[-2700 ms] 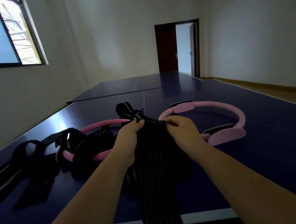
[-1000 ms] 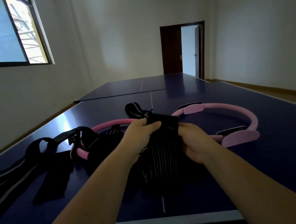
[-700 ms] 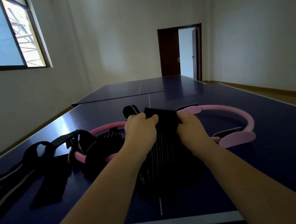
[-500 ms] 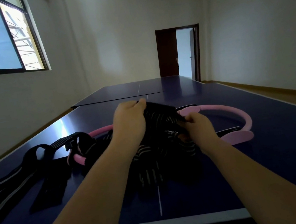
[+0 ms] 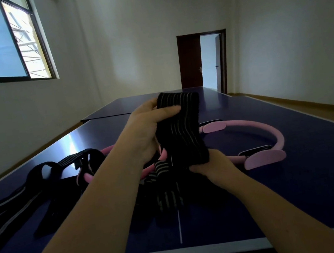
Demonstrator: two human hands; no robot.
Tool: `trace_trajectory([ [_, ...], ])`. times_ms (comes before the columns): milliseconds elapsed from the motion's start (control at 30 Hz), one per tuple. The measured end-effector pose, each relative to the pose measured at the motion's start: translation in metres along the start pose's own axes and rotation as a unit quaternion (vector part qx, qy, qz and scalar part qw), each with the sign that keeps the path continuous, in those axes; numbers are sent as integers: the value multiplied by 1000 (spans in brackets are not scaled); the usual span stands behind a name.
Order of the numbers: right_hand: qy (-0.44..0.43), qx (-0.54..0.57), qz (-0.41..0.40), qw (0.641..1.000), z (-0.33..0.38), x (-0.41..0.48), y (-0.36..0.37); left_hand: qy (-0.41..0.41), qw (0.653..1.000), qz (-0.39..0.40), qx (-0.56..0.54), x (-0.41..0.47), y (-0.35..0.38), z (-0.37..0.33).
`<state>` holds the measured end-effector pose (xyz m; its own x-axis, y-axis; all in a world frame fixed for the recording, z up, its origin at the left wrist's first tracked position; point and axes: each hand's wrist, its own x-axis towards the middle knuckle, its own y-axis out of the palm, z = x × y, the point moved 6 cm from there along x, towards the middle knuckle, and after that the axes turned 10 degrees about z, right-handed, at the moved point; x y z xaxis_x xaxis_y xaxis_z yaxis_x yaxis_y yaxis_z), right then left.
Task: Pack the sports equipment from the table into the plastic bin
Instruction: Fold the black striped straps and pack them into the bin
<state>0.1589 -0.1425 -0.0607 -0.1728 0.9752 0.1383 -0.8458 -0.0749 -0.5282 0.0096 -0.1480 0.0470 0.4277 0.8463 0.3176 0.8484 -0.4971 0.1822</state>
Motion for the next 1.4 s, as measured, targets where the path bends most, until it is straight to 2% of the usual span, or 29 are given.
trace_trajectory([
  [33,-15,4,25,1000,-4,-2,1,9,1000,-2,13,1,0,-1],
  [100,-28,-7,130,991,-2,-12,14,32,998,-40,42,0,-3,-3],
  [200,-46,-35,311,949,8,-37,36,74,984,-116,114,-4,-13,-7],
  [267,-44,-4,353,935,13,-48,39,90,969,-144,178,-5,-19,-7],
  [333,-44,29,321,946,17,-47,35,102,954,-175,222,-6,-19,-7],
  [433,-39,69,182,980,21,-33,17,109,925,-251,263,-6,-23,-1],
  [567,-76,103,-27,991,28,-22,-6,103,952,-185,220,-3,-20,14],
  [633,-102,116,-91,984,35,-19,-15,116,951,-180,222,-4,-19,16],
  [733,-123,153,-62,979,47,-10,-14,121,956,-151,221,-1,-14,15],
  [833,-156,144,-20,977,61,-8,-9,81,976,-90,183,8,-8,23],
  [900,-178,152,-43,971,69,-9,-10,79,984,-67,148,9,-5,26],
  [967,-178,189,-73,963,68,-9,-12,74,991,-82,75,8,-12,32],
  [1033,-160,240,-89,953,60,-4,-14,4,994,-108,19,8,-25,49],
  [1133,-145,263,-92,949,49,1,-16,-182,981,-54,-25,2,-22,77],
  [1267,-147,246,-69,956,45,-4,-13,-217,974,-5,-65,-6,-13,82],
  [1400,-94,232,-24,968,43,-9,-8,-223,975,-2,16,-13,-17,80],
])
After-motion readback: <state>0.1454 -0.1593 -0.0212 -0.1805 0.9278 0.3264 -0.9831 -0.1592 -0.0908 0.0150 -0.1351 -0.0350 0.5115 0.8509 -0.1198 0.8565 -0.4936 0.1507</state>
